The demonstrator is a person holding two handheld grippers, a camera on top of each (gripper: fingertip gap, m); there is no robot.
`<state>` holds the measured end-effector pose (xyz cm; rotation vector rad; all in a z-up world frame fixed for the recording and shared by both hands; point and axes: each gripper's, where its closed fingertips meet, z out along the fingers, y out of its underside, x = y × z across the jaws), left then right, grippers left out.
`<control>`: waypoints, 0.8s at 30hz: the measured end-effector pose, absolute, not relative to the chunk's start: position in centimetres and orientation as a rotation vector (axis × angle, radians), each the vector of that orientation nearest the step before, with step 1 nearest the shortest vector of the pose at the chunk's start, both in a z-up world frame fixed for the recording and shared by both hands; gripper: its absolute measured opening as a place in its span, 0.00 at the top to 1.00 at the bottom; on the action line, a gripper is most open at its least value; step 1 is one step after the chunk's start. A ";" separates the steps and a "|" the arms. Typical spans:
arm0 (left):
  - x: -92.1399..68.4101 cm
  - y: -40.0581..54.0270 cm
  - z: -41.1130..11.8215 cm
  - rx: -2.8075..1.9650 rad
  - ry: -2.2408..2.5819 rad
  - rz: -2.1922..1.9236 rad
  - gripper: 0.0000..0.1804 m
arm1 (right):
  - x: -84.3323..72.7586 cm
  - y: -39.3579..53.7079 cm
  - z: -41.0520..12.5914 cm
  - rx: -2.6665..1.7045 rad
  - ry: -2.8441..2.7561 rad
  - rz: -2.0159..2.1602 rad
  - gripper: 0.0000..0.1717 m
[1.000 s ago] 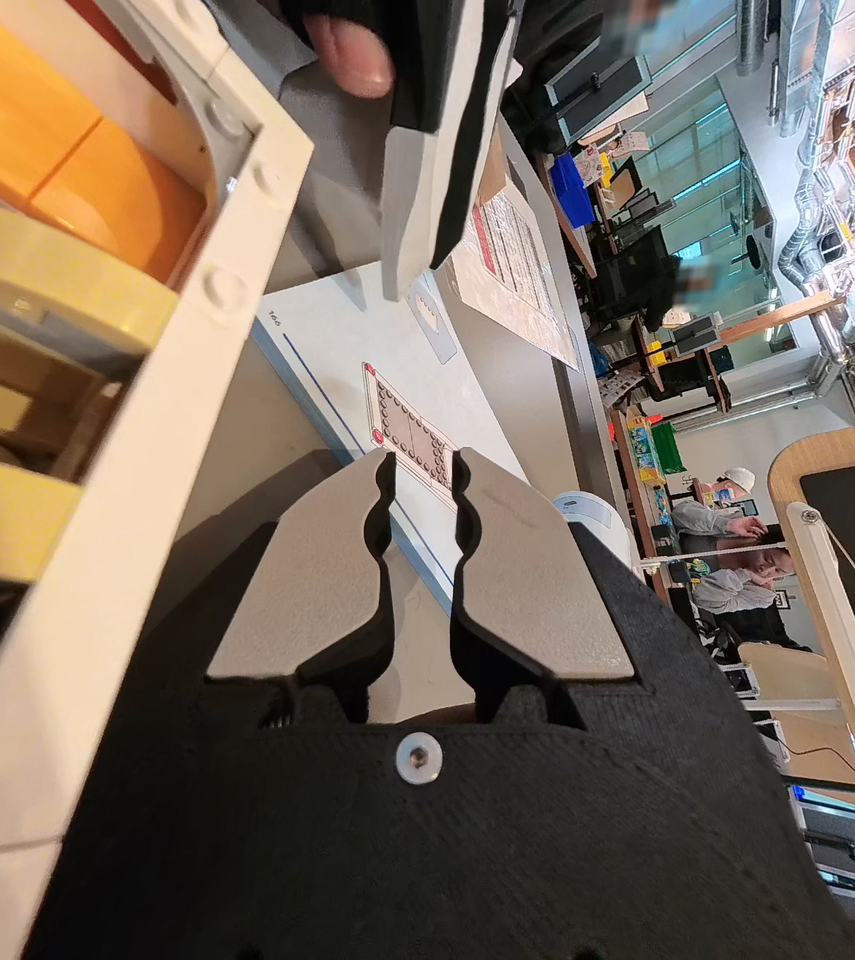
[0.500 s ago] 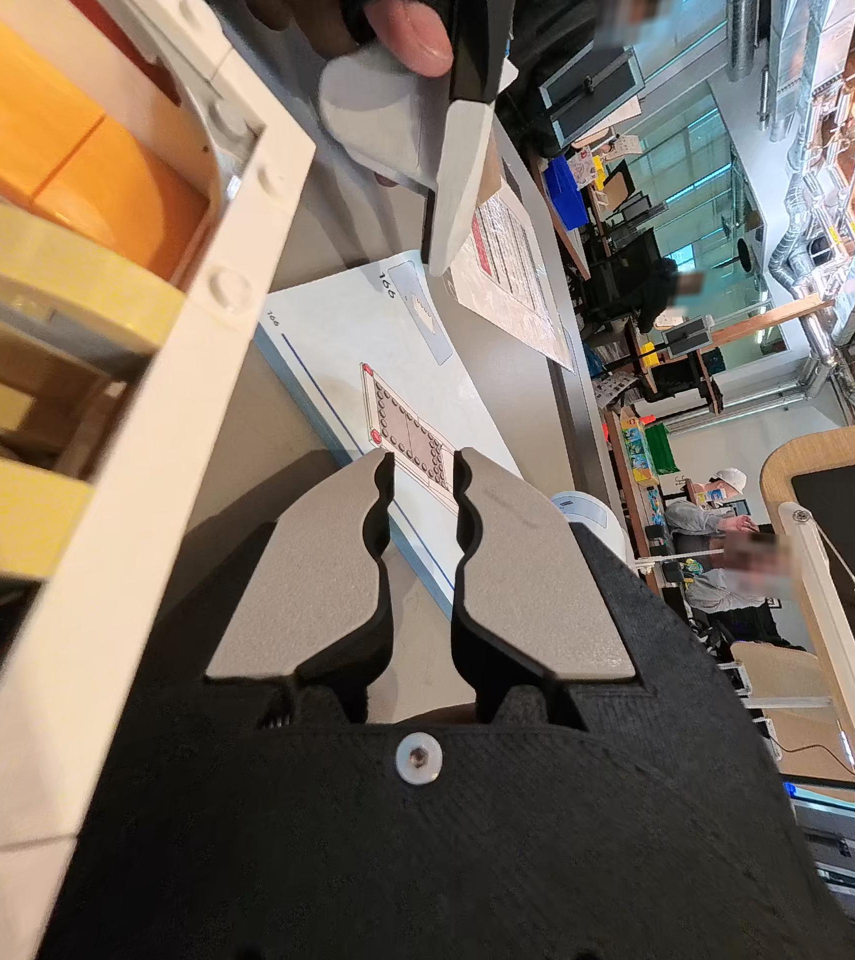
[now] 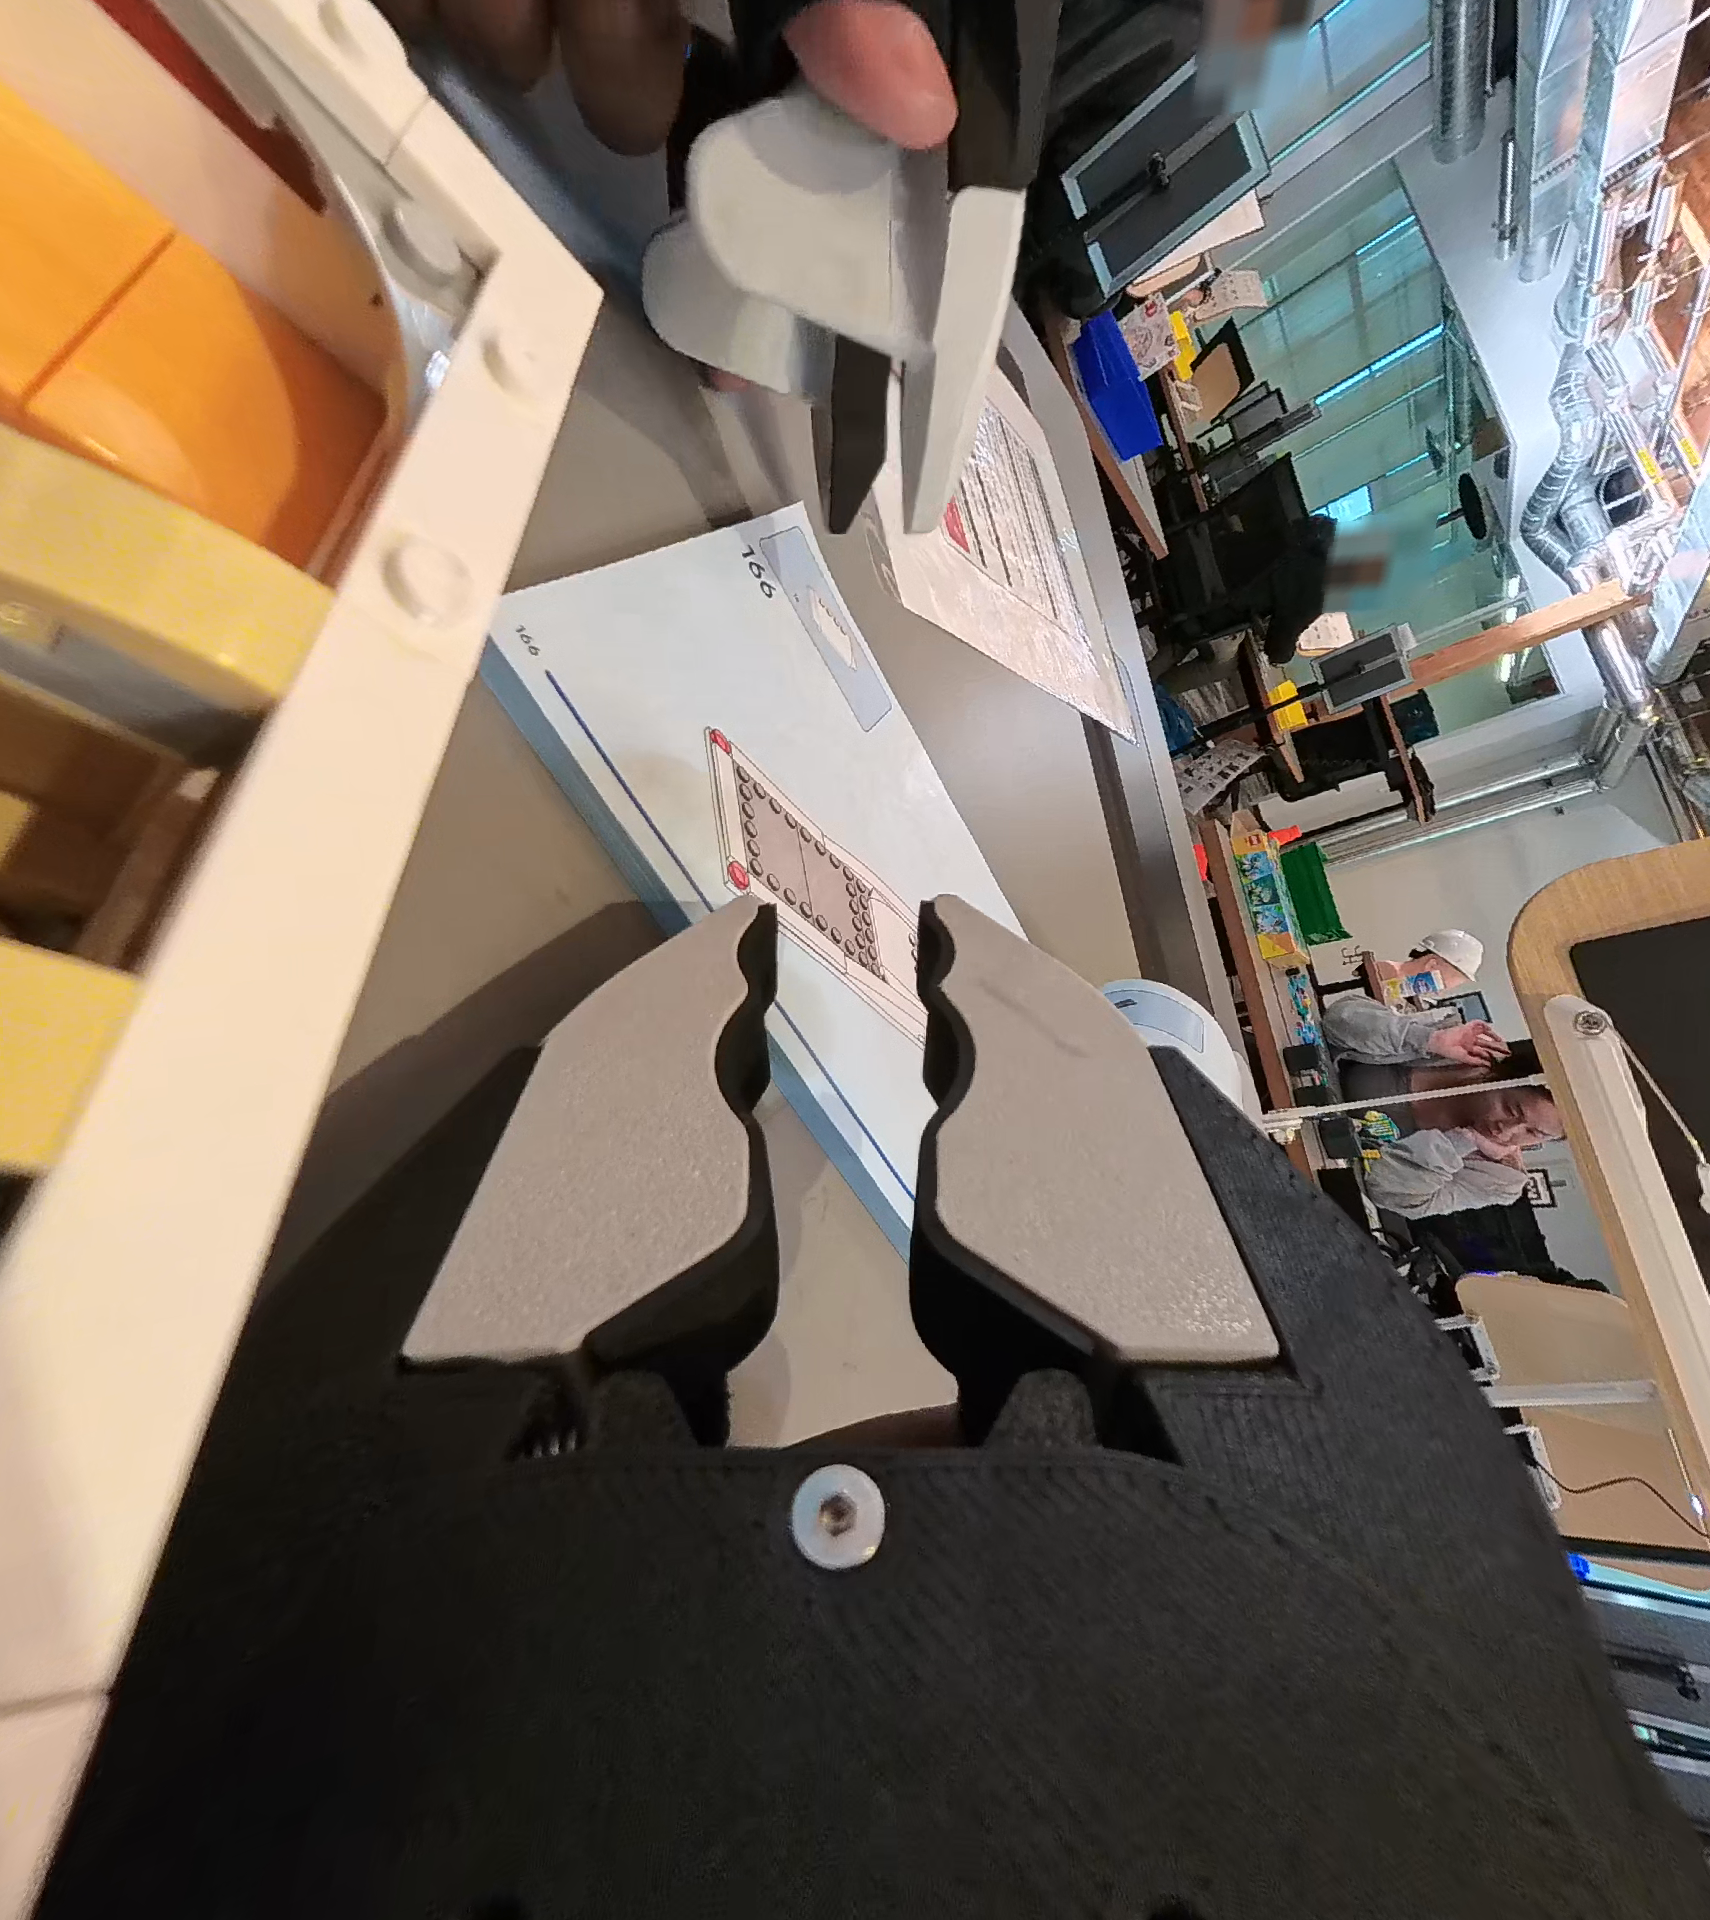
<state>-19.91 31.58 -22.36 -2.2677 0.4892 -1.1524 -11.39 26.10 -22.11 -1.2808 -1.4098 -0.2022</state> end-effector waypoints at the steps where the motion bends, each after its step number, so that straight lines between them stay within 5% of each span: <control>1: -19.8 31.5 -22.1 -2.259 0.479 -1.182 0.73 | -11.4 26.1 -22.1 -1.281 -1.409 -0.202 0.85; 14: -19.6 31.6 -21.1 -2.208 0.370 -1.362 0.73 | -11.4 26.3 -22.0 -1.281 -1.398 -0.207 0.84; 24: -21.2 30.6 -23.4 -2.247 0.957 -0.612 0.68 | -11.4 26.3 -22.0 -1.275 -1.400 -0.208 0.84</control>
